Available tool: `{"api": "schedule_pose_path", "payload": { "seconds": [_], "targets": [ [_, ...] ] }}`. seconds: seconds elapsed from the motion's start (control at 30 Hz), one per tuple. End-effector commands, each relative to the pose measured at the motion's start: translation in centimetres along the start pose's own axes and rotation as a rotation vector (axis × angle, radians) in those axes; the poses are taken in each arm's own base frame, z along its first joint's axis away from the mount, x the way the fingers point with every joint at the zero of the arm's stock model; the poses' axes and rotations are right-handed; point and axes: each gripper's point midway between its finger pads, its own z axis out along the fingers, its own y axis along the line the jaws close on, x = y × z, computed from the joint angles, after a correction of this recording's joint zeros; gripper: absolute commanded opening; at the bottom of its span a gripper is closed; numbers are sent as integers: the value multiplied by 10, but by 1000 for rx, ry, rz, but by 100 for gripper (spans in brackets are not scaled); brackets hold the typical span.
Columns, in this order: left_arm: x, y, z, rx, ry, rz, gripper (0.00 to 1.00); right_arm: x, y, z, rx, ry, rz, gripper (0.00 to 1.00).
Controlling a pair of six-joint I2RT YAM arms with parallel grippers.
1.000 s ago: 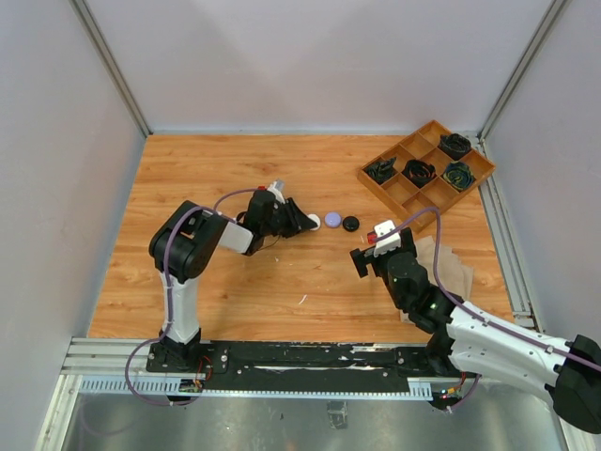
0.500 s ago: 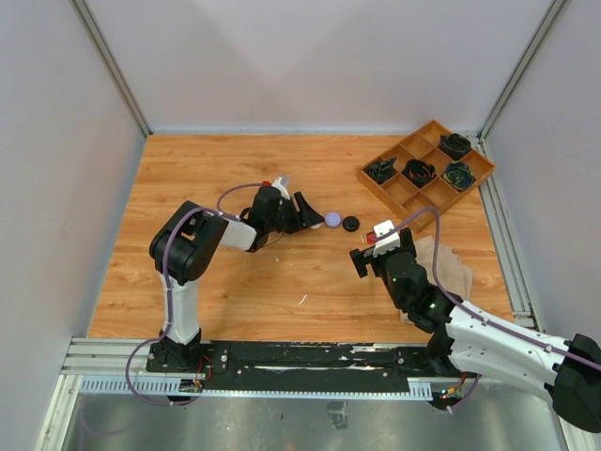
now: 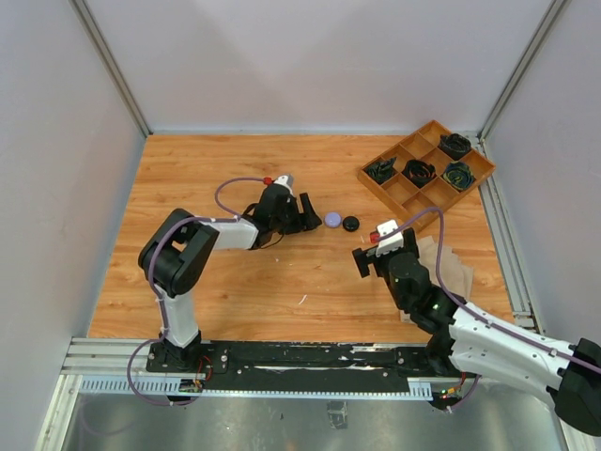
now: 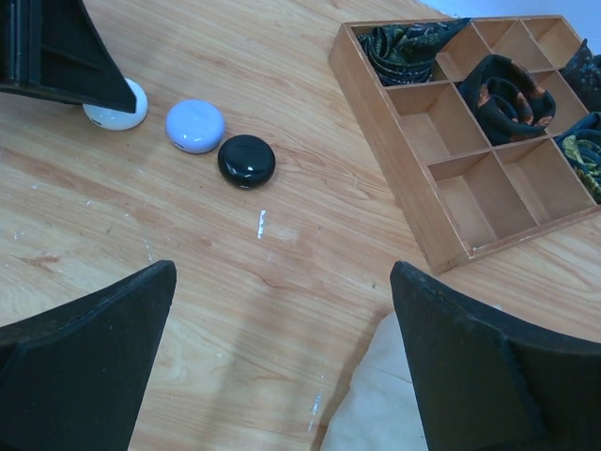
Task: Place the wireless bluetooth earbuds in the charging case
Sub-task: Place the charging case at the center of the board, then reset both arms
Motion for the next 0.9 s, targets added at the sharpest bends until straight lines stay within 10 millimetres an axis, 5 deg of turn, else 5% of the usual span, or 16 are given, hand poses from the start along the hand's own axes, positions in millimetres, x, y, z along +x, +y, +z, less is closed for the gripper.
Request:
{"api": "schedule_pose_path", "payload": {
  "seconds": [0.0, 0.27, 0.43, 0.63, 0.87],
  "targets": [
    [9, 26, -19, -145, 40, 65, 82, -11, -13, -5, 54, 22, 56, 99],
    [-19, 35, -76, -189, -60, 51, 98, -3, -15, -18, 57, 193, 78, 98],
    [-37, 47, -127, -230, -143, 54, 99, 0, -19, -29, 122, 313, 181, 99],
    [-55, 34, -196, -219, -250, 78, 99, -19, -36, -44, 167, 321, 214, 99],
    [-79, 22, -290, -189, -471, 150, 99, -53, -62, -70, 125, 121, 265, 99]
  ]
}}
